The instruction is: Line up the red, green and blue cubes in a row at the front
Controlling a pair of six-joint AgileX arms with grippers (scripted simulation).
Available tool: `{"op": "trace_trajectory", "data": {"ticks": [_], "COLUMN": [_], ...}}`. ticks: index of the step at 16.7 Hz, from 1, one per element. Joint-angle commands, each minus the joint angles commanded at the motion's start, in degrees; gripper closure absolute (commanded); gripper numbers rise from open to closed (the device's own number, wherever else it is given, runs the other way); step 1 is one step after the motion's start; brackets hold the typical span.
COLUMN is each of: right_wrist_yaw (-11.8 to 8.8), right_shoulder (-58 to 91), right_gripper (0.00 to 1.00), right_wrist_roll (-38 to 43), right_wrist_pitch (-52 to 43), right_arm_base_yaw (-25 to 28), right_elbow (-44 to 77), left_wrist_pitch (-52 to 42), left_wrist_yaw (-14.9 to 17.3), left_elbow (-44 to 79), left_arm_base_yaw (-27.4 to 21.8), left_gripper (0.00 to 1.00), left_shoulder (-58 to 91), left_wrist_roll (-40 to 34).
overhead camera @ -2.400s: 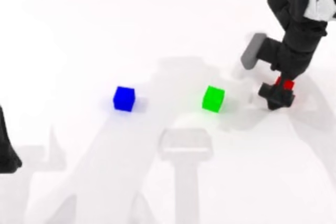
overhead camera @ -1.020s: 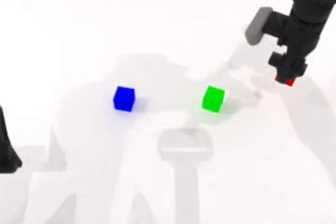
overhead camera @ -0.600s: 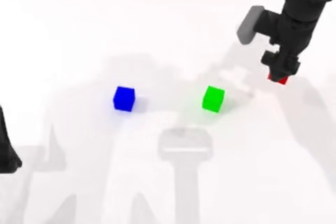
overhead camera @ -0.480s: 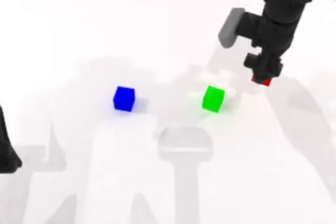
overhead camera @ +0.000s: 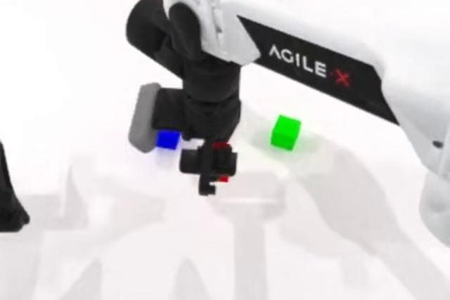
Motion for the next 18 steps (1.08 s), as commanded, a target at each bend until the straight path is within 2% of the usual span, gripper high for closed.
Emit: {"op": "trace_trajectory", "data": {"ticks": [2,4,10,18], "right_wrist_yaw": [0.1,0.2,0.1,0.2], "right_shoulder": [0.6,0.8,0.6,1.4], "right_gripper": [1.00,1.00,1.00,1.00], "right_wrist_roll": [1.5,2.3,2.5,2.6], "right_wrist_pitch": [-1.0,-1.5,-0.6,13.5], "right_arm_base_yaw": [4.8,7.2,7.3,7.5], "right_elbow": [2.2,3.4,2.5,-10.9], "left_wrist_pitch": [0.0,0.0,0.0,0.0], "left_wrist_yaw": [0.0,0.0,0.0,0.0], "left_elbow": [0.0,0.0,0.0,0.0], "left_arm_base_yaw": [0.0,0.0,0.0,0.0], "left_gripper": [0.00,0.00,0.00,0.00], "left_shoulder": [0.0,0.0,0.0,0.0], "left_wrist_roll": [0.0,0.0,0.0,0.0]}}
